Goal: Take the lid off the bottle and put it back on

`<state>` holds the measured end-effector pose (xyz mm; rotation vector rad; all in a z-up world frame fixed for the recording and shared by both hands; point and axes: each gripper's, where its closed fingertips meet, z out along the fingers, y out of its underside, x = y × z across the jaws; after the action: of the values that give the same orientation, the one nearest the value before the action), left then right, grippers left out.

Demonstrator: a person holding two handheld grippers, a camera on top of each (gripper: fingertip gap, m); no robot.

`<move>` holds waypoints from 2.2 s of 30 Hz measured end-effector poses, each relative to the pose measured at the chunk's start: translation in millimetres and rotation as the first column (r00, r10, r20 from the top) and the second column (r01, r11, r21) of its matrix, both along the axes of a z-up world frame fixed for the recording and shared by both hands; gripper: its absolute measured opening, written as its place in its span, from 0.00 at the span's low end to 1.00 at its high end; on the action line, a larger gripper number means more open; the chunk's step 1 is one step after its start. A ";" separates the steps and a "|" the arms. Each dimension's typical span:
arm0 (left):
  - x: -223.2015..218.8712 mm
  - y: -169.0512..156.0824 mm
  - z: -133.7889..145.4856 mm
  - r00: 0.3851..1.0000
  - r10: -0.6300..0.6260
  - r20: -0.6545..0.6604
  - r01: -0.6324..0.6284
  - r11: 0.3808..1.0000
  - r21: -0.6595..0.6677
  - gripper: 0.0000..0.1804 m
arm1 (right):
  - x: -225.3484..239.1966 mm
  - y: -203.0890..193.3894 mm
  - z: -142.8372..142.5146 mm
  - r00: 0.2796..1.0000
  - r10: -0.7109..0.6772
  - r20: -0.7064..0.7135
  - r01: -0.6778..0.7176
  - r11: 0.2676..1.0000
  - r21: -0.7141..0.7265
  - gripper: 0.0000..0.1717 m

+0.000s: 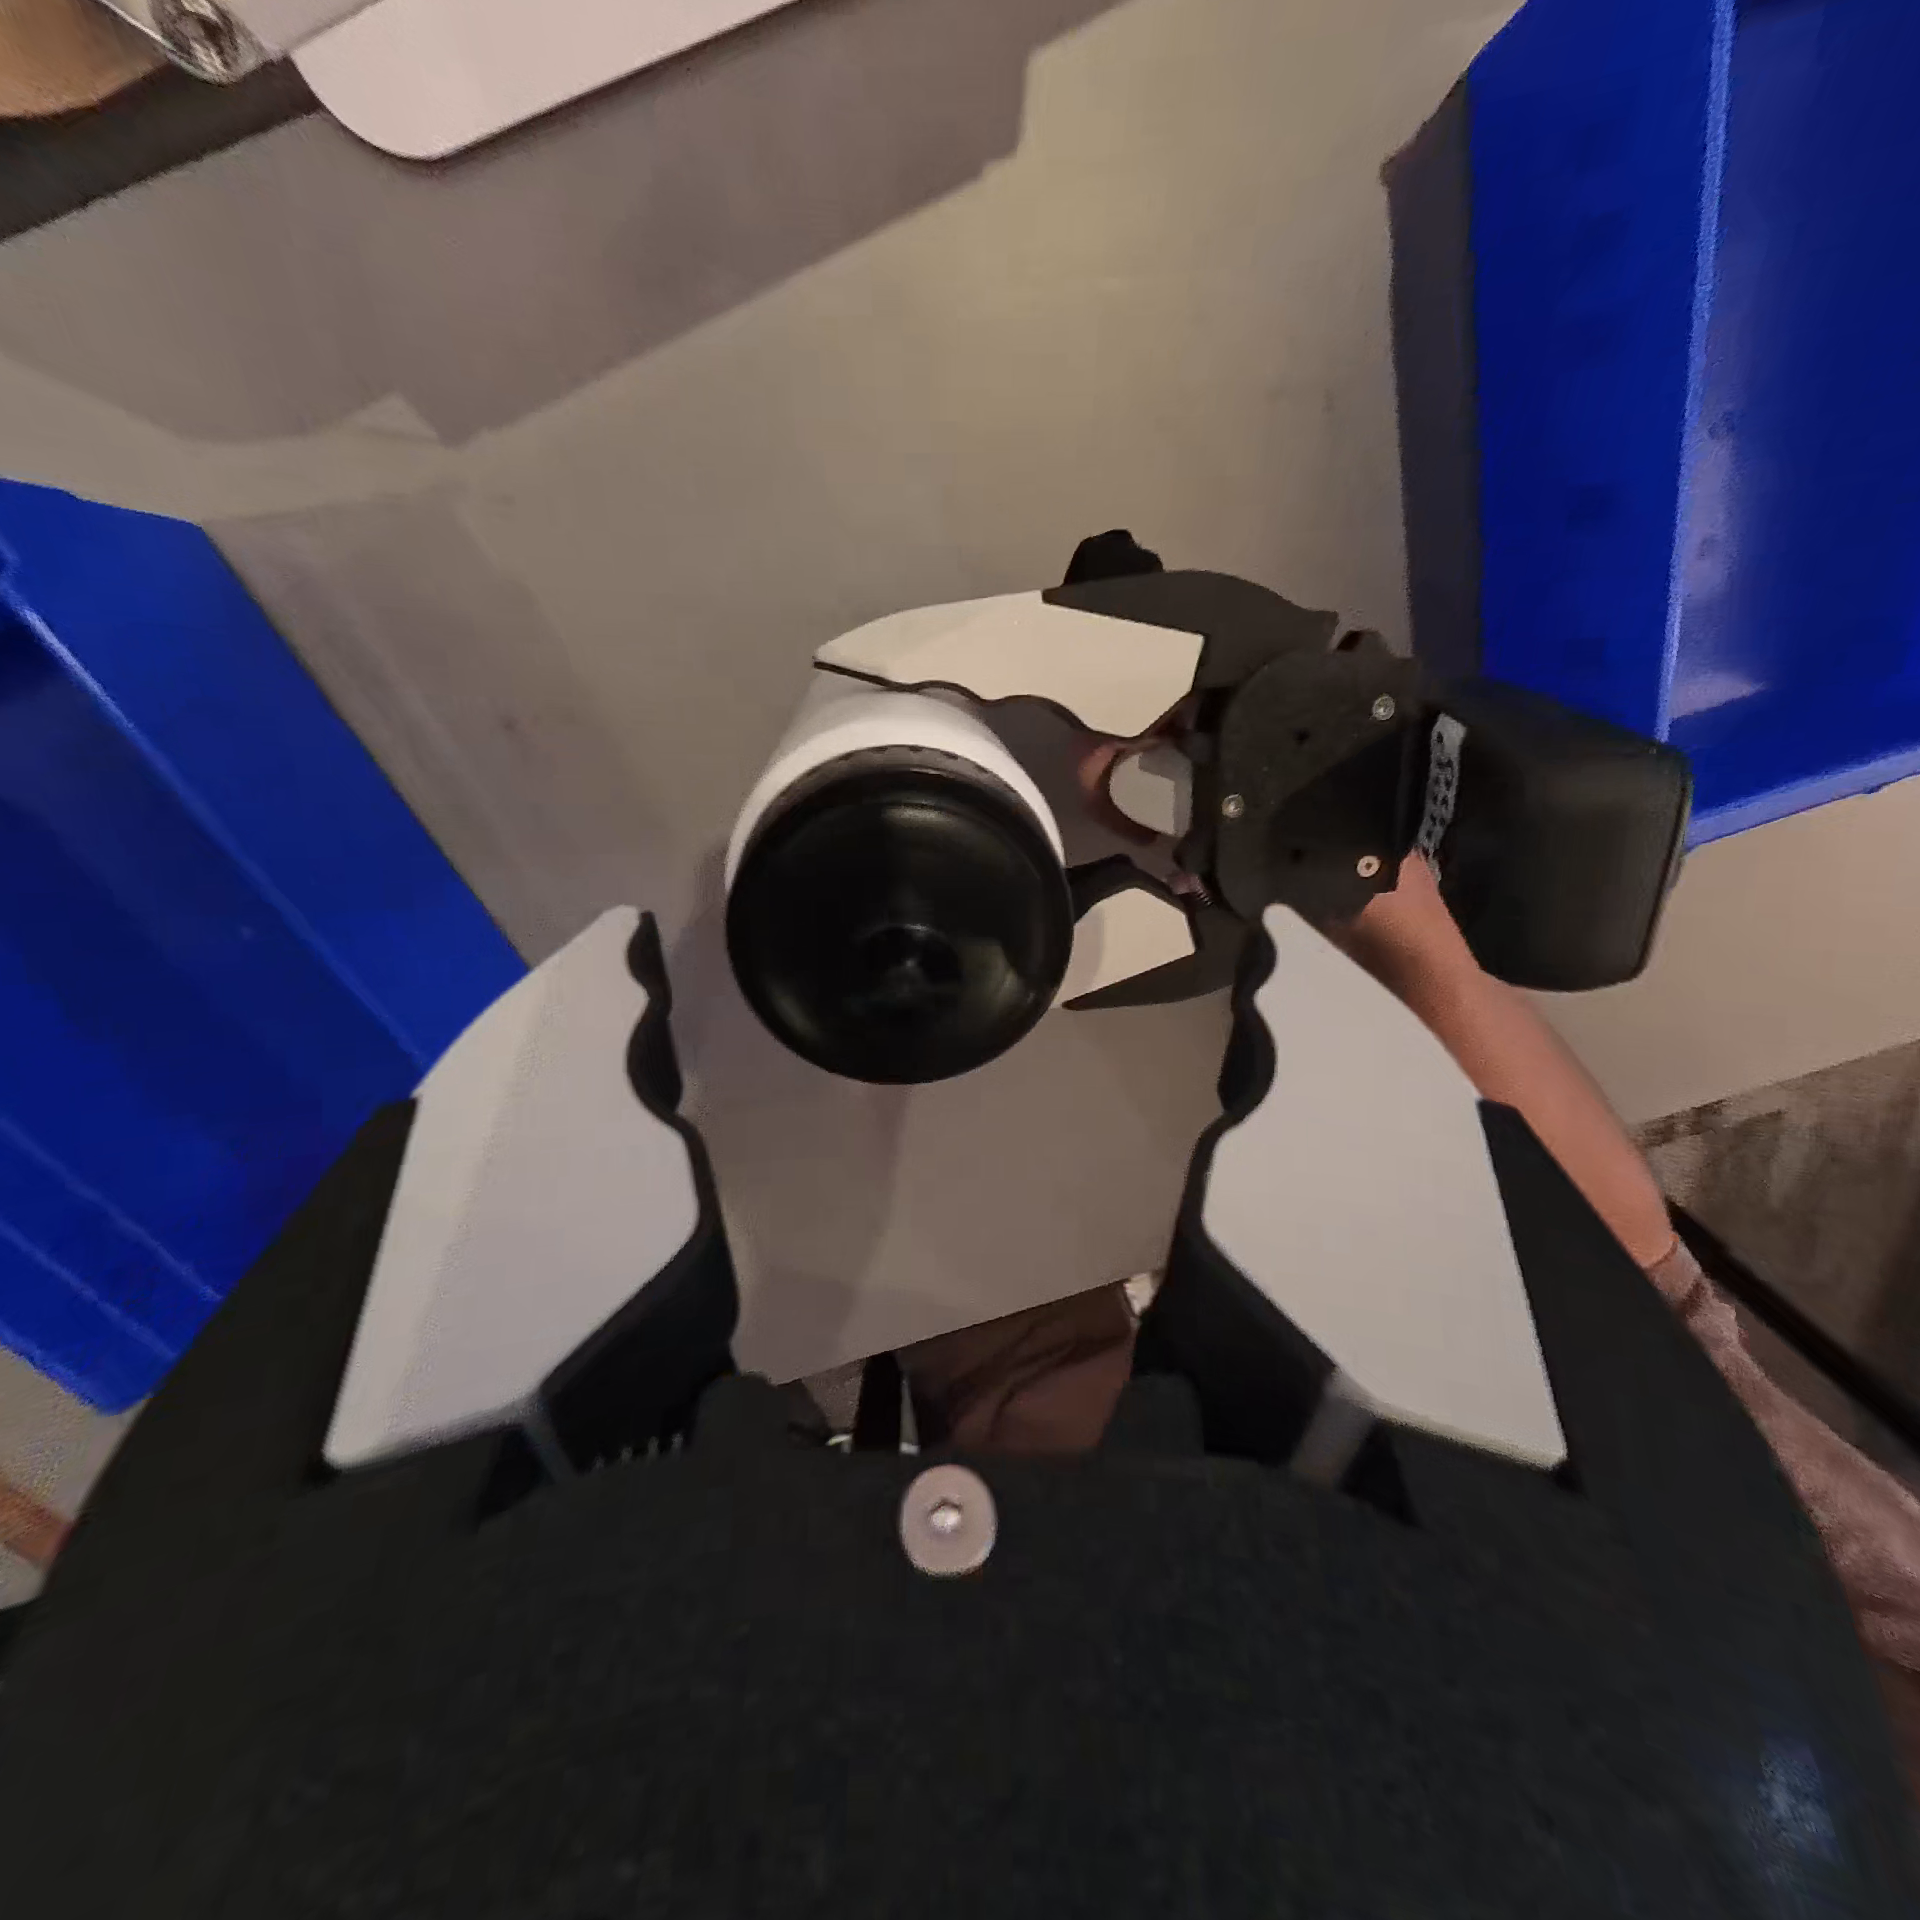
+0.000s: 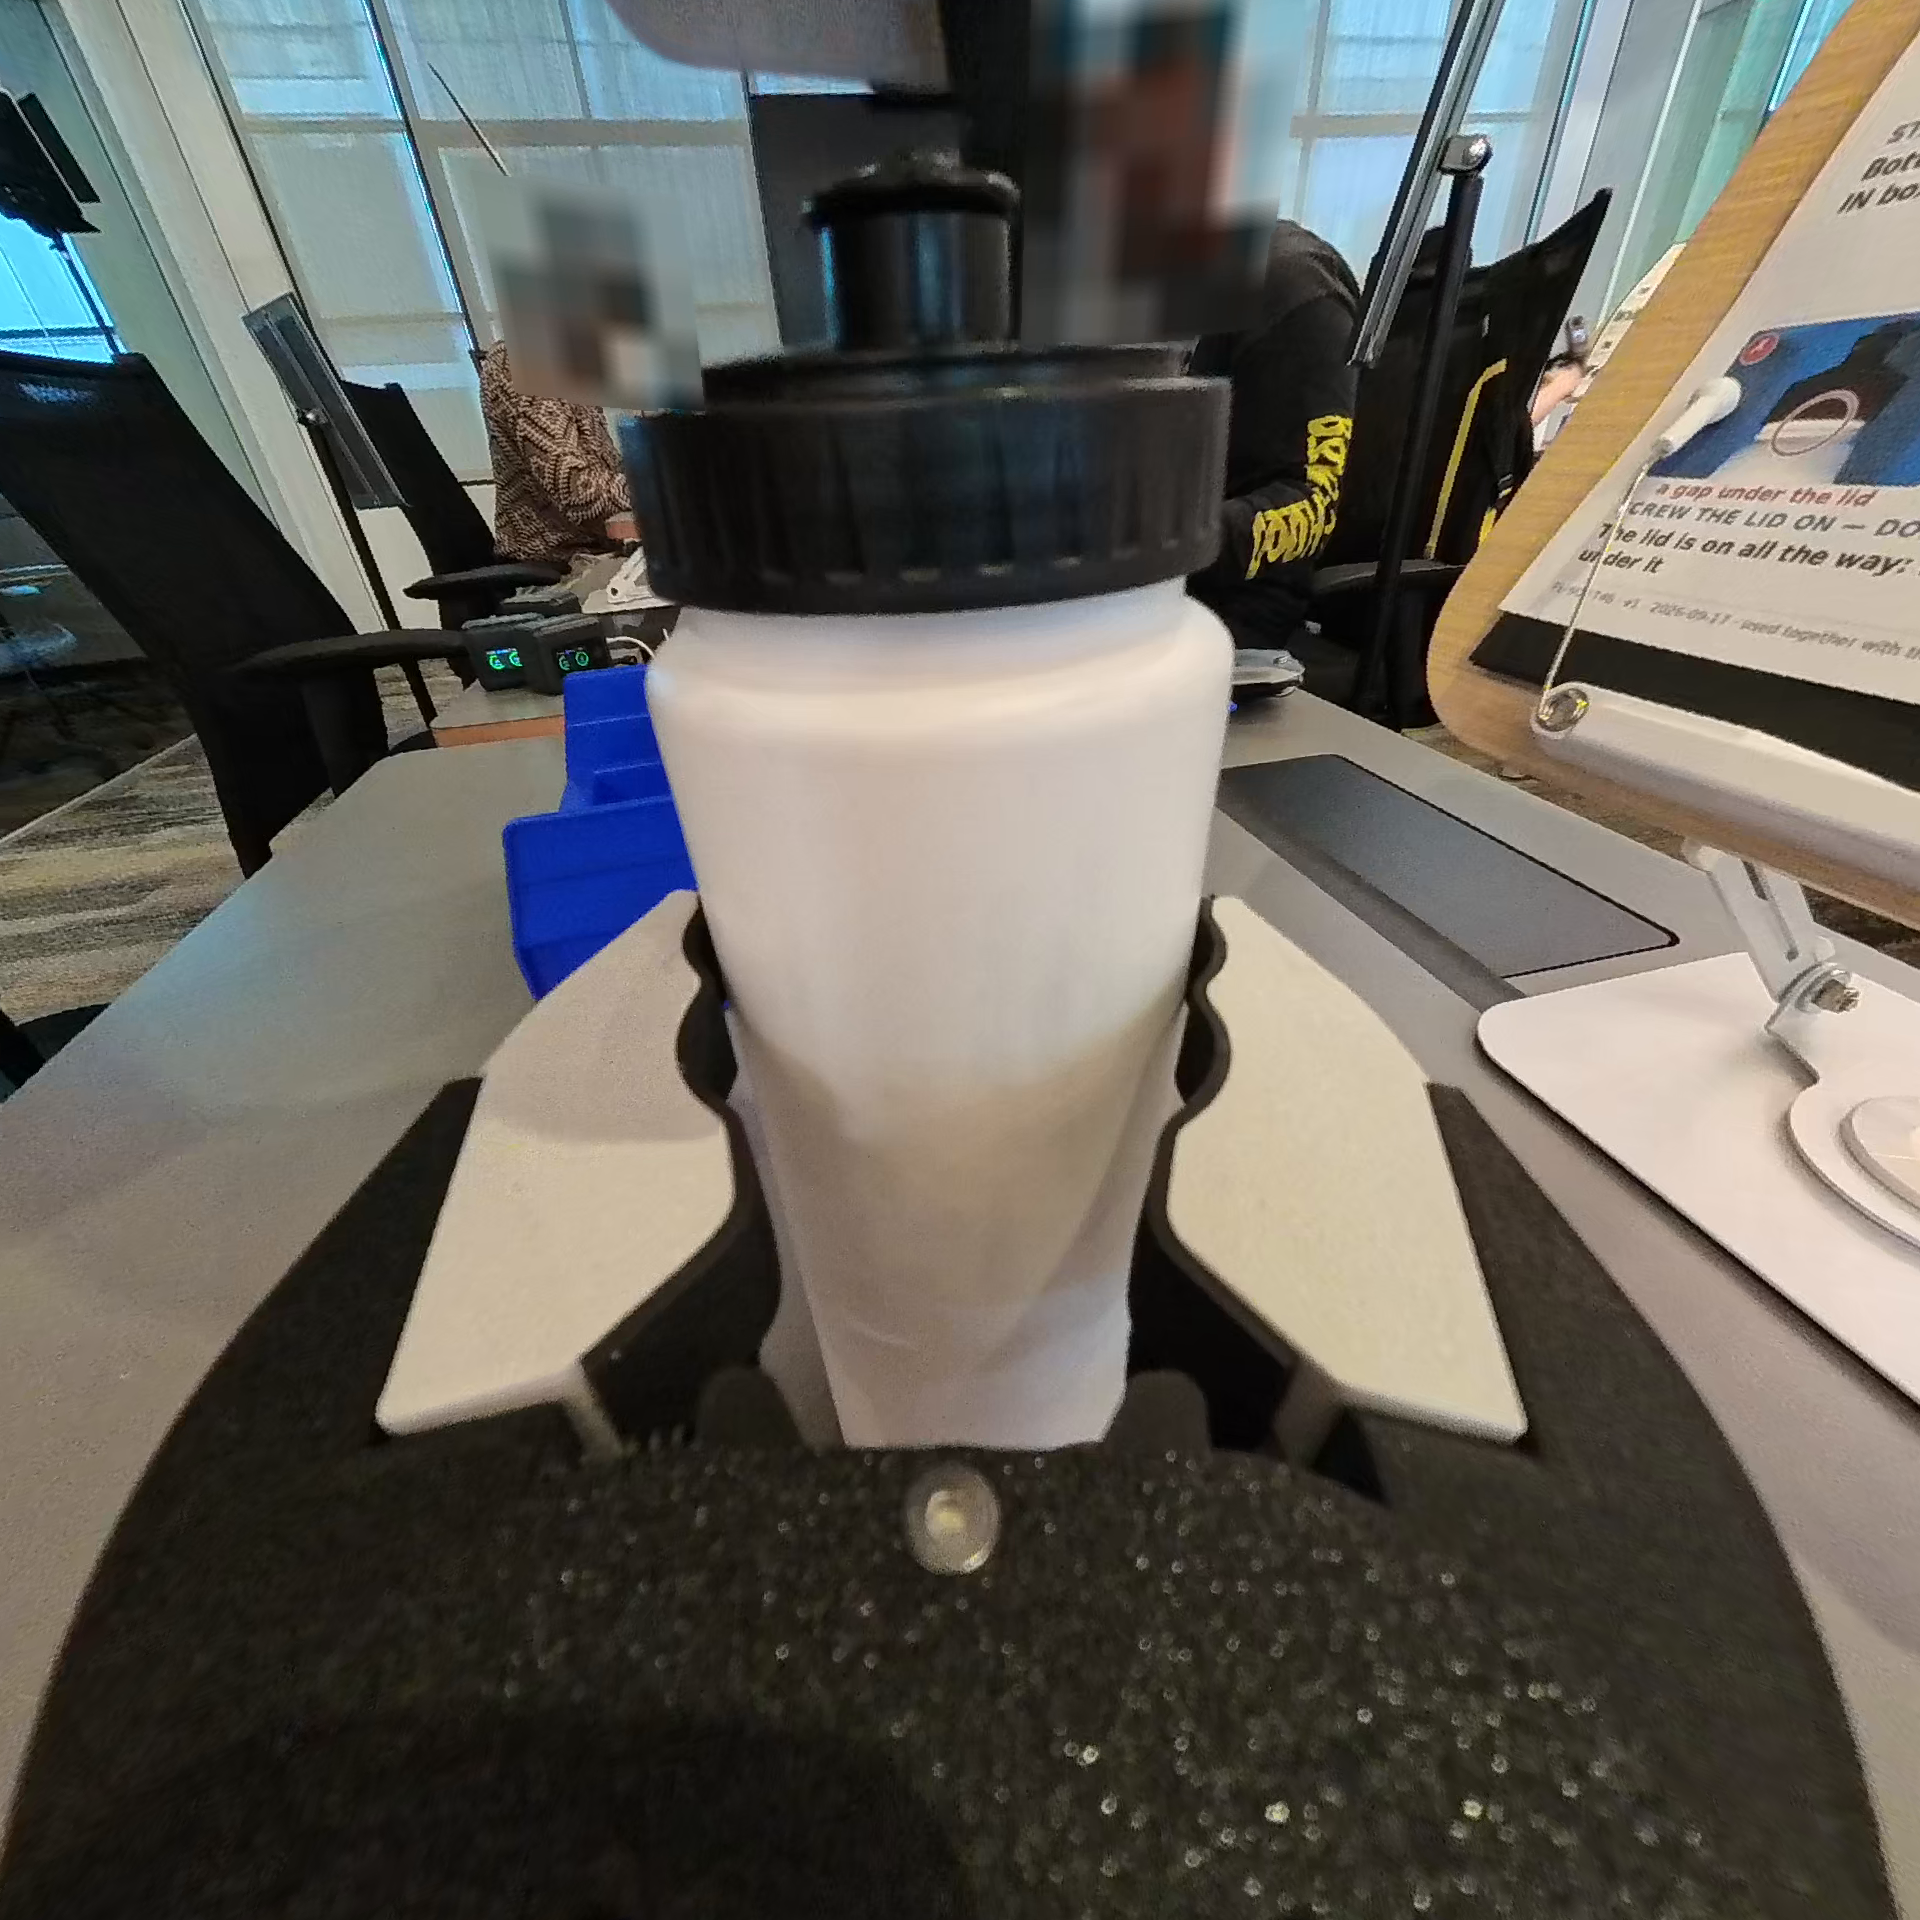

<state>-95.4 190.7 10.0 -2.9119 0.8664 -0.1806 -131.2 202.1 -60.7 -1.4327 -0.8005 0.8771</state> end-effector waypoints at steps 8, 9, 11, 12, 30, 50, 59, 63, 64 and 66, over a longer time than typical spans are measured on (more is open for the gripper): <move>-8.3 6.2 -11.2 0.997 0.014 -0.075 -0.012 0.999 0.029 0.37 | -0.3 0.0 0.1 1.000 0.001 -0.001 -0.001 1.000 0.000 0.49; -8.5 5.7 -11.3 0.996 -0.016 -0.083 0.018 1.000 0.022 0.37 | -0.5 -0.1 0.1 1.000 0.001 -0.002 -0.001 1.000 0.001 0.49; -9.5 4.0 -11.6 0.987 -0.114 -0.111 0.116 0.993 0.010 0.37 | -1.6 -0.9 0.2 1.000 0.008 -0.001 -0.008 1.000 0.002 0.49; -9.8 3.2 -11.8 0.976 -0.176 -0.130 0.177 0.984 0.002 0.37 | -2.4 -1.2 0.1 1.000 0.009 -0.001 -0.009 1.000 0.001 0.49; -8.9 -3.2 -14.2 0.229 -0.925 -0.302 0.935 0.295 -0.197 0.37 | -0.4 -1.4 0.5 1.000 0.013 -0.013 -0.013 1.000 0.014 0.49; -6.9 -2.3 18.3 0.998 -0.040 -0.044 0.041 0.999 0.035 0.54 | -1.3 0.1 -0.4 1.000 -0.011 0.003 0.011 1.000 0.008 0.49; -8.3 2.0 -6.2 0.998 -0.001 -0.060 0.001 1.000 0.000 0.41 | -2.0 -0.3 -0.5 1.000 -0.012 0.005 0.012 1.000 0.008 0.49; -11.5 3.7 -9.0 0.996 -0.056 -0.065 0.055 0.998 -0.011 0.36 | -1.9 -0.3 -0.4 1.000 -0.011 0.004 0.011 1.000 0.009 0.49; -12.0 3.1 -9.1 0.991 -0.105 -0.077 0.105 0.994 -0.015 0.36 | -2.3 -0.7 -0.5 1.000 -0.008 0.005 0.008 1.000 0.009 0.49; -12.0 1.9 -9.1 0.972 -0.213 -0.095 0.211 0.977 -0.025 0.36 | -2.9 -0.9 -0.5 1.000 -0.005 0.004 0.005 1.000 0.010 0.49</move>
<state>-107.4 192.6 1.0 -2.8568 1.1973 -0.0610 -134.2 201.1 -61.2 -1.4273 -0.8033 0.8656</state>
